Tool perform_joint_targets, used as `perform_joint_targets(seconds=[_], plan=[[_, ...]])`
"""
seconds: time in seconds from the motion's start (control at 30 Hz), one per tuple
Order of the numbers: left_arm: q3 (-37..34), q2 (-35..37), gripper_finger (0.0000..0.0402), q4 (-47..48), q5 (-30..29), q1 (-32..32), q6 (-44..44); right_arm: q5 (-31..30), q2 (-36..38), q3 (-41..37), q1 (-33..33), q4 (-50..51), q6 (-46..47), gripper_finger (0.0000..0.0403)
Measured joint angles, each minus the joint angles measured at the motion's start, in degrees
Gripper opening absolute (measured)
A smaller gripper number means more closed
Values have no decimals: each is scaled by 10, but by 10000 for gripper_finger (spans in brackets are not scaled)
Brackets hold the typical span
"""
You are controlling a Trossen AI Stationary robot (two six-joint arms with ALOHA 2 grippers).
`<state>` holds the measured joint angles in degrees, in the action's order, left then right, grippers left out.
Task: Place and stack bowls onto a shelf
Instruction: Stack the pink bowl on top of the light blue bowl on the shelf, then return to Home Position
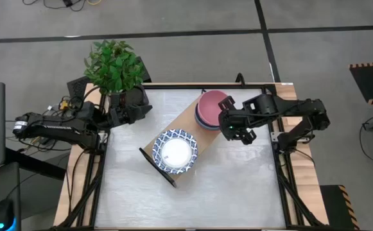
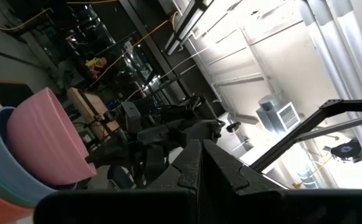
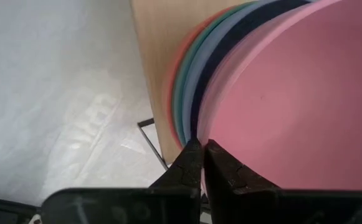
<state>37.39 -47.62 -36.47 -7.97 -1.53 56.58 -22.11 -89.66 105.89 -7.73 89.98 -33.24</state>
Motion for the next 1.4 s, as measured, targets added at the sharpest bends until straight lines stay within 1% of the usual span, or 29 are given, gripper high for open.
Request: perform_joint_targets(seconds=[0.2, 0.5, 0.63, 0.77, 1.03, 1.17, 1.23, 1.33, 1.4], plan=[[0, 0, 0, 0, 0, 0, 0, 1, 0, 0, 0, 0, -4, 48], [0, 0, 0, 0, 0, 0, 0, -1, 0, 0, 1, 0, -3, 58], [0, 0, 0, 0, 0, 0, 0, -1, 0, 0, 7, 0, 2, 70], [0, 0, 0, 0, 0, 0, 0, -1, 0, 0, 15, -1, 2, 102], [0, 0, 0, 0, 1, 0, 0, -2, 6, 1, 19, -9, 4, 192], [0, 0, 0, -1, 0, 0, 0, -1, 4, 31, 19, -4, 43, 214], [0, 1, 0, -5, 1, 0, -2, 21, 6, 54, 18, -4, 68, 218], [0, 11, 0, -7, 1, 0, -31, 79, 13, 98, 18, -8, 107, 218], [0, 23, 0, -5, 2, 0, -64, 91, 23, 123, 19, -22, 151, 215]])
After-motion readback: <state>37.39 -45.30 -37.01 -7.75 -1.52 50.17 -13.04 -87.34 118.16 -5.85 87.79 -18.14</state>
